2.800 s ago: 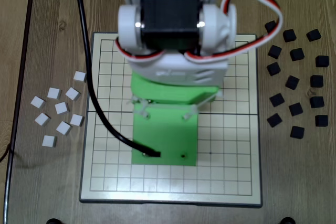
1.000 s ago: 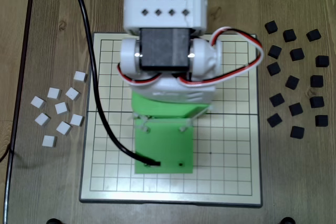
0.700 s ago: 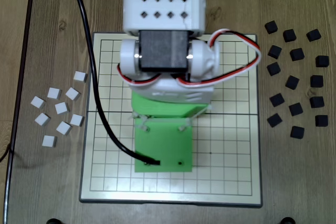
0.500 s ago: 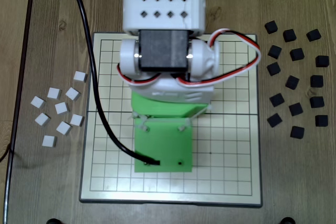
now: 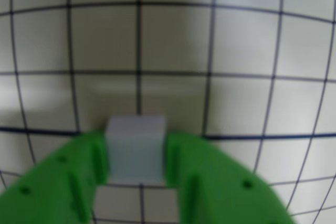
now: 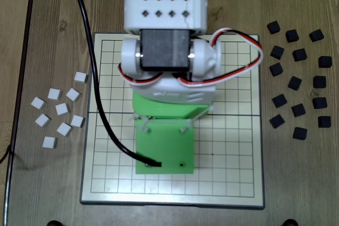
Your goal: Grasp a White stone and put it on the board on position (0,0).
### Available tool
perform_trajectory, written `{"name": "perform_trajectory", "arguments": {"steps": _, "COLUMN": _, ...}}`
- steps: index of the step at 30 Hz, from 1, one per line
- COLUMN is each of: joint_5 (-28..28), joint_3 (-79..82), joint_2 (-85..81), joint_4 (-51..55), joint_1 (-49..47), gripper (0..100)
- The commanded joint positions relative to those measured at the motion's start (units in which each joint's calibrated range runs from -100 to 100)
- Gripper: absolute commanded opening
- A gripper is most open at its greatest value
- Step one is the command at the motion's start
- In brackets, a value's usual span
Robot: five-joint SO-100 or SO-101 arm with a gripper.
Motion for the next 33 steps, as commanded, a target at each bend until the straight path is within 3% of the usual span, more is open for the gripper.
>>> {"name": "perform_trajectory", "arguments": {"steps": 1, "joint_5": -0.1, "joint_3": -0.1, "joint_2": -3.6, "joint_4": -0.9, "joint_1": -0.3, "gripper": 6}}
{"name": "perform_trajectory", "arguments": {"steps": 11, "joint_5": 0.2, "joint_3": 0.8, "joint_2": -3.6, "joint_4": -1.0, "joint_1": -0.8, "gripper": 15}}
{"name": "perform_trajectory", "arguments": {"steps": 33, "joint_5": 0.2, "joint_3": 0.8, "joint_2": -4.9, "joint_4": -0.3, "joint_1": -0.5, "gripper": 13}}
